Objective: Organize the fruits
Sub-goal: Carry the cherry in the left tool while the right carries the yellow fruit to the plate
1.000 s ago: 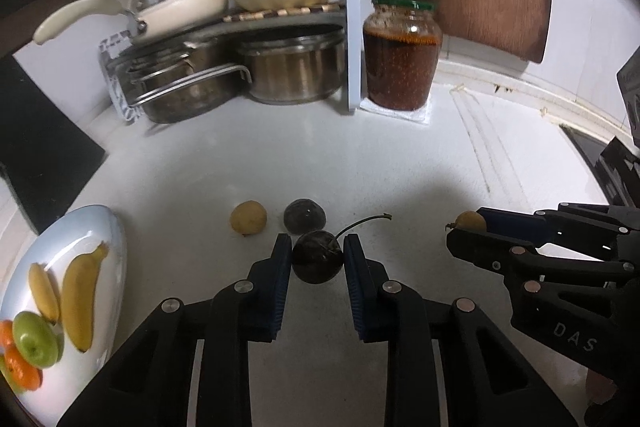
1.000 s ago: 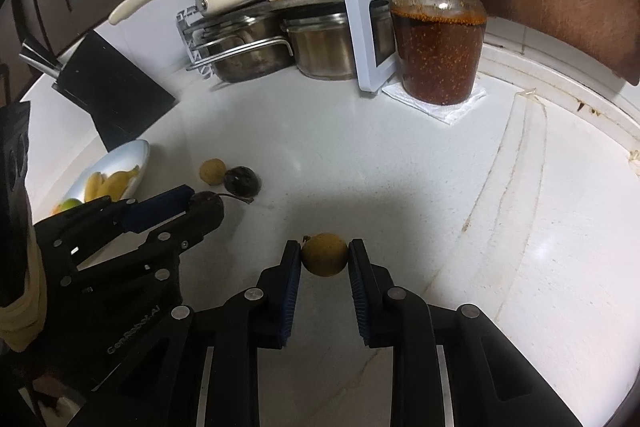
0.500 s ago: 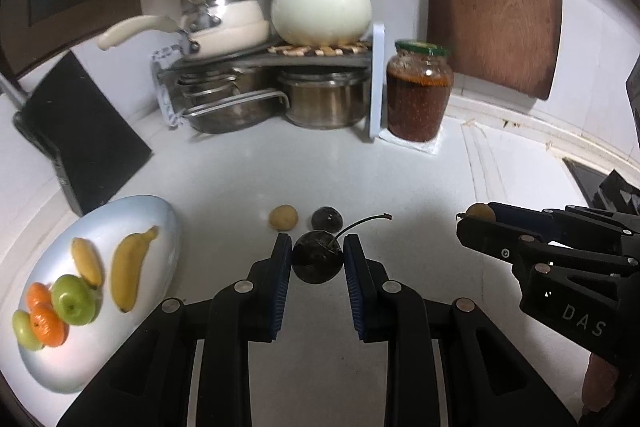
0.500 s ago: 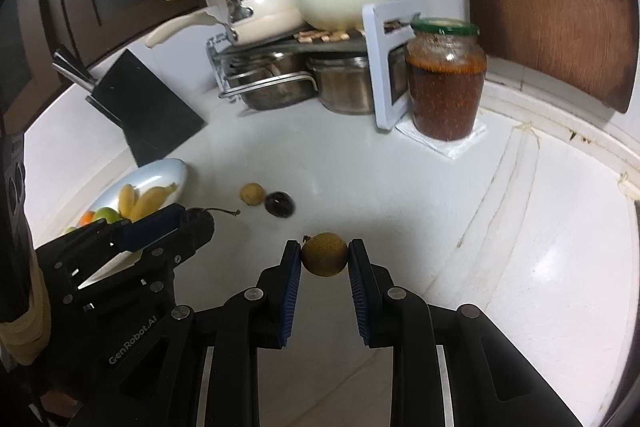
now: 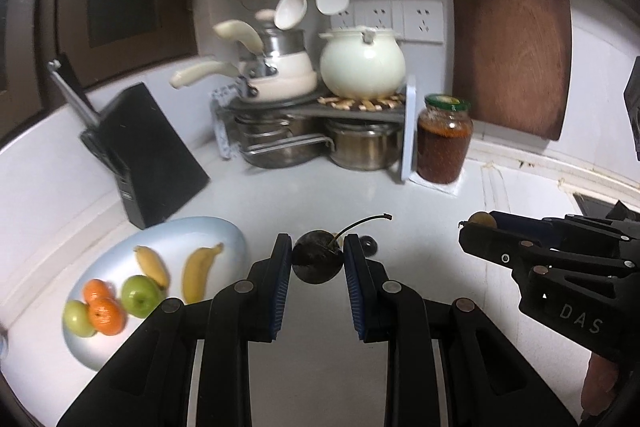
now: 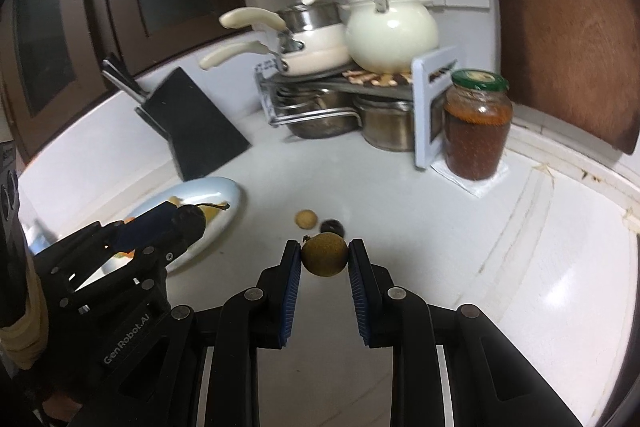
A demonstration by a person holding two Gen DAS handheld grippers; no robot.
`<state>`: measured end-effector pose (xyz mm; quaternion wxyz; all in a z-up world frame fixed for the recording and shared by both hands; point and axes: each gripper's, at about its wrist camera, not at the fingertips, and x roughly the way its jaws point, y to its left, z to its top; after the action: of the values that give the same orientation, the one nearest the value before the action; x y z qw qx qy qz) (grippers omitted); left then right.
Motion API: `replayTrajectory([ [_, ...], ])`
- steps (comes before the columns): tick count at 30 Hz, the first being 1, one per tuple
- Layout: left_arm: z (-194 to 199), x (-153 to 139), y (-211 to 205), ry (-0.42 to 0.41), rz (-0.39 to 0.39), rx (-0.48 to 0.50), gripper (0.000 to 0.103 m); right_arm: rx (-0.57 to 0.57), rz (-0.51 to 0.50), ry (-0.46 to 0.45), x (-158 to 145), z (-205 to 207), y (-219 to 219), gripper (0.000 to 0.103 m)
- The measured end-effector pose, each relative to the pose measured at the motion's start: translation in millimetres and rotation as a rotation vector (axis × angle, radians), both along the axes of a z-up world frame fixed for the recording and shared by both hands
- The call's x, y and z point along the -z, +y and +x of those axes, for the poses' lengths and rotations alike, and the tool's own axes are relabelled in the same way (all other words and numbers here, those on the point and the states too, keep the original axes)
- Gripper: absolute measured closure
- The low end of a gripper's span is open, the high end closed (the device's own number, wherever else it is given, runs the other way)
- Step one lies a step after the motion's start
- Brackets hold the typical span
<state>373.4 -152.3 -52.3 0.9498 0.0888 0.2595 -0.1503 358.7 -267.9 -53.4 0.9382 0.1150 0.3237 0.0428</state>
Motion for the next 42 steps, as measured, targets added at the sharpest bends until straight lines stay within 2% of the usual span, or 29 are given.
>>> replayTrajectory([
  [20, -26.2, -35.3, 60.9, -0.103, -0.018, -0.144, 0.076, -0.152, 0.011, -0.121, -36.3, 5.9, 58.4, 0.077],
  [30, -31.2, -38.7, 92.1, -0.119, -0.017, -0.228, 0.076, -0.238, 0.020, -0.151, -45.5, 17.5, 90.7, 0.077],
  [42, -29.8, -32.4, 132.4, -0.106, -0.005, -0.334, 0.076, -0.338, 0.033, -0.142, -39.6, 38.1, 131.0, 0.077],
])
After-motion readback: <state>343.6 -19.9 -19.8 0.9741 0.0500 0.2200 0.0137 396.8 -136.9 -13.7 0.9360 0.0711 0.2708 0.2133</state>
